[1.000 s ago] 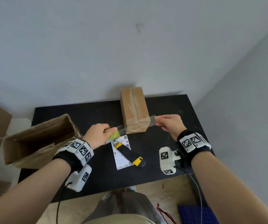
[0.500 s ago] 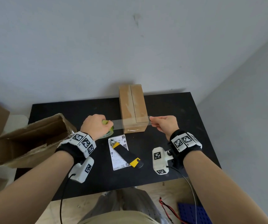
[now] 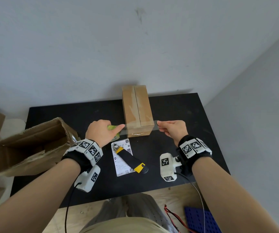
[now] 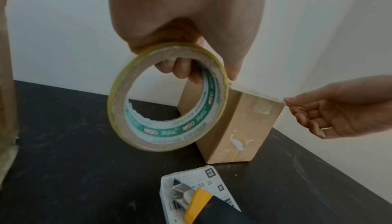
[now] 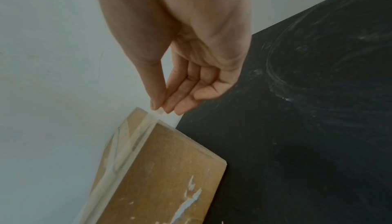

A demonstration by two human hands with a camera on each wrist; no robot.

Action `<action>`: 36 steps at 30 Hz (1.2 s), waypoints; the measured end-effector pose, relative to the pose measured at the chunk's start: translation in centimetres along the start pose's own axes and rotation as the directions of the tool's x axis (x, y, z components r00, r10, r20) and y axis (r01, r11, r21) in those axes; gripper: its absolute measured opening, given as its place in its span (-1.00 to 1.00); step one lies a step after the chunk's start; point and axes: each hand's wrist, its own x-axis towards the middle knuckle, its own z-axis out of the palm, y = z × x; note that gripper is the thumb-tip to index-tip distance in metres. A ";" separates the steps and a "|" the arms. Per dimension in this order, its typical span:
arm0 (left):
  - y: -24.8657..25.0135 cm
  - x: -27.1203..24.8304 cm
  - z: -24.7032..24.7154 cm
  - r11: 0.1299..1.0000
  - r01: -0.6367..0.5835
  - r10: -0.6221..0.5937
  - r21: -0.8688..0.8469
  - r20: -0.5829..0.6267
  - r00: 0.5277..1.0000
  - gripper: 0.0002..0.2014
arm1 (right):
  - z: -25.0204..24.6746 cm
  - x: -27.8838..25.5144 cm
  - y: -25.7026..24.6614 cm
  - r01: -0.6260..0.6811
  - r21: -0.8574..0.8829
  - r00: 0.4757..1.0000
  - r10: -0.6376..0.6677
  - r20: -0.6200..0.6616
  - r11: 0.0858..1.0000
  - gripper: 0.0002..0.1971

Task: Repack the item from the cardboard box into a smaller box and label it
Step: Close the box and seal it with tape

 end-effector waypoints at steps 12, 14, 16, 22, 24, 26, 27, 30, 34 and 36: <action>-0.5 0.6 1.3 0.994 0.106 -0.108 0.034 0.059 0.992 -0.22 | 0.8 0.4 -0.3 0.077 -0.251 0.996 -0.083 -0.015 0.965 -0.70; -0.5 0.7 1.3 0.992 0.116 -0.119 0.041 0.068 0.991 -0.25 | 0.7 0.3 -0.4 0.069 -0.299 0.997 -0.079 -0.021 0.952 -0.60; -0.4 0.8 1.1 0.992 0.116 -0.120 0.043 0.082 0.989 -0.26 | 0.5 0.1 -0.4 0.090 -0.341 0.992 -0.115 -0.056 0.936 -0.51; -0.6 0.9 0.3 0.983 0.103 -0.067 -0.152 0.222 0.973 -0.47 | 2.8 -3.3 -0.9 0.585 -0.560 0.777 -0.603 0.180 0.587 -0.69; -0.8 0.8 -0.1 0.964 0.126 -0.066 -0.232 0.251 0.966 -0.59 | 4.8 -4.4 -0.4 0.714 -0.583 0.662 -0.646 0.380 0.388 -0.64; -1.1 0.8 -0.8 0.946 0.140 -0.052 -0.292 0.291 0.955 -0.67 | 6.5 -4.9 0.5 0.767 -0.599 0.587 -0.625 0.514 0.228 -0.53; -1.2 0.7 -1.2 0.942 0.136 -0.032 -0.307 0.319 0.947 -0.71 | 7.2 -4.9 0.8 0.766 -0.621 0.578 -0.604 0.550 0.167 -0.47; -1.8 0.8 -2.3 0.944 0.098 0.041 -0.315 0.407 0.913 -0.82 | 7.9 -4.6 1.5 0.720 -0.692 0.593 -0.570 0.569 0.058 -0.36; -2.5 0.7 -3.2 0.963 0.030 0.096 -0.267 0.448 0.889 -0.79 | 8.1 -4.5 1.5 0.674 -0.738 0.596 -0.575 0.561 -0.021 -0.34; -2.6 0.6 -3.3 0.970 0.008 0.108 -0.243 0.461 0.881 -0.78 | 8.1 -4.4 1.3 0.684 -0.729 0.593 -0.564 0.574 -0.022 -0.32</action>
